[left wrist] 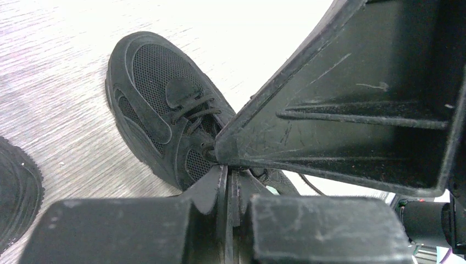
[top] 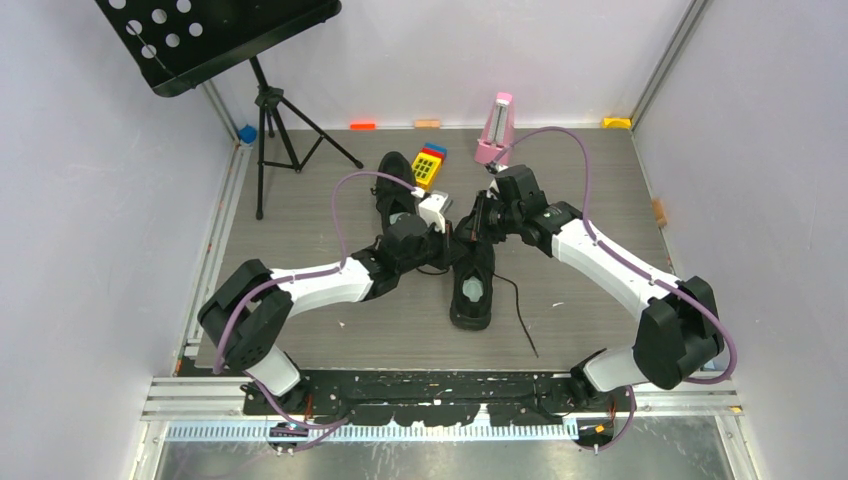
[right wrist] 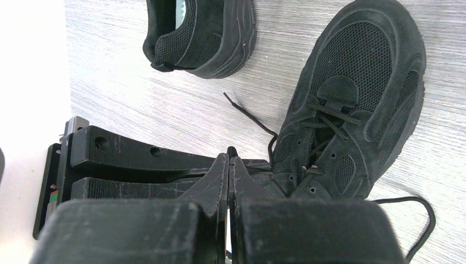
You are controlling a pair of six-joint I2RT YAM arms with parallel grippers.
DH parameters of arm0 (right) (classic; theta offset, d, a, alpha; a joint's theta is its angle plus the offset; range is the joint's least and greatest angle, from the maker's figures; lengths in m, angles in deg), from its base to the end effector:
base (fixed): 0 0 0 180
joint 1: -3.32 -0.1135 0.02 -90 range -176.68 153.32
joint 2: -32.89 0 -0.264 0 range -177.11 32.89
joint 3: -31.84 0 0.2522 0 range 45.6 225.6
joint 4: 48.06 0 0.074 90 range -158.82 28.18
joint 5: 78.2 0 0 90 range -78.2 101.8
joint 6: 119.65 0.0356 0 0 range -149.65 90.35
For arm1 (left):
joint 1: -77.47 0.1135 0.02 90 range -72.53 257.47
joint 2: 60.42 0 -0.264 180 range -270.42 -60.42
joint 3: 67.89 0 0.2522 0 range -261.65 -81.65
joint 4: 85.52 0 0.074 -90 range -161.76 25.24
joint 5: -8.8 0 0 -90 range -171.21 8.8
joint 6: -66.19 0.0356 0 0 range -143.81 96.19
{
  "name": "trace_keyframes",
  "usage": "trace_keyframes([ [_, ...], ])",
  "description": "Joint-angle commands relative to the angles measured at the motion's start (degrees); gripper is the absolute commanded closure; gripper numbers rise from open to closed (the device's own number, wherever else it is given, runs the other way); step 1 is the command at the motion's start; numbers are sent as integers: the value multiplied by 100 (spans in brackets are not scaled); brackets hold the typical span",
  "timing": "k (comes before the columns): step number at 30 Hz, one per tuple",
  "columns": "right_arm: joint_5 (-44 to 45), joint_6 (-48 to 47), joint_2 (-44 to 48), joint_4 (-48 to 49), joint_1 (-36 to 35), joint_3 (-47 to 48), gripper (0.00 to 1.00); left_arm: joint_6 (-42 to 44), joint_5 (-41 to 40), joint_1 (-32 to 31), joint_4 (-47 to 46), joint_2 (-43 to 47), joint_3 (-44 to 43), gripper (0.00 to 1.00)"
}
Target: Tie the shoes
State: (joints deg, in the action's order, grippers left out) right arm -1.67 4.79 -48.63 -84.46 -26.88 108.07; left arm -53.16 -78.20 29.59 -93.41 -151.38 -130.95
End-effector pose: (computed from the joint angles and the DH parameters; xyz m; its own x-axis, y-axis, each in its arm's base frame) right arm 0.2666 0.1648 0.2791 -0.8357 0.1499 -0.5282 -0.2023 0.8102 0.5501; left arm 0.2335 -0.2610 0.2220 -0.5793 -0.0892 -0.8102 0.5619 0.6764 -0.4762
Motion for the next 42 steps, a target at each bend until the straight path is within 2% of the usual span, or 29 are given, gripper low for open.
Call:
trace_keyframes([
  [1, 321, 48, 284, 194, -13, 57, 100, 218, -253, -2, -266, 69, -5, 100],
  [12, 1099, 51, 789, 76, -4, -154, 100, 427, -70, -2, -236, 47, 104, 100],
  [24, 1131, -25, 1213, 245, 4, -318, 98, 493, 158, -2, -201, -140, 128, 100],
  [25, 1161, -5, 1247, 244, 7, -346, 91, 526, 157, -2, -193, -135, 137, 100],
  [27, 1305, 93, 1354, 242, 5, -453, 63, 614, 179, -2, -191, -112, 156, 100],
  [28, 1432, 177, 1442, 202, 5, -517, 54, 674, 199, -2, -178, -95, 164, 100],
  [29, 1634, 280, 1545, 173, 3, -631, 50, 735, 212, -2, -174, -80, 177, 100],
  [33, 2394, 1156, 2012, -64, 5, -1017, 43, 975, 271, -2, -198, -11, 242, 100],
  [38, 3174, 3304, 2335, -495, 2, -1626, 40, 1126, 436, -2, -409, 34, 336, 100],
  [42, 3228, 4920, 2140, -1033, -8, -1860, 39, 1232, 543, -2, -558, 49, 356, 100],
])
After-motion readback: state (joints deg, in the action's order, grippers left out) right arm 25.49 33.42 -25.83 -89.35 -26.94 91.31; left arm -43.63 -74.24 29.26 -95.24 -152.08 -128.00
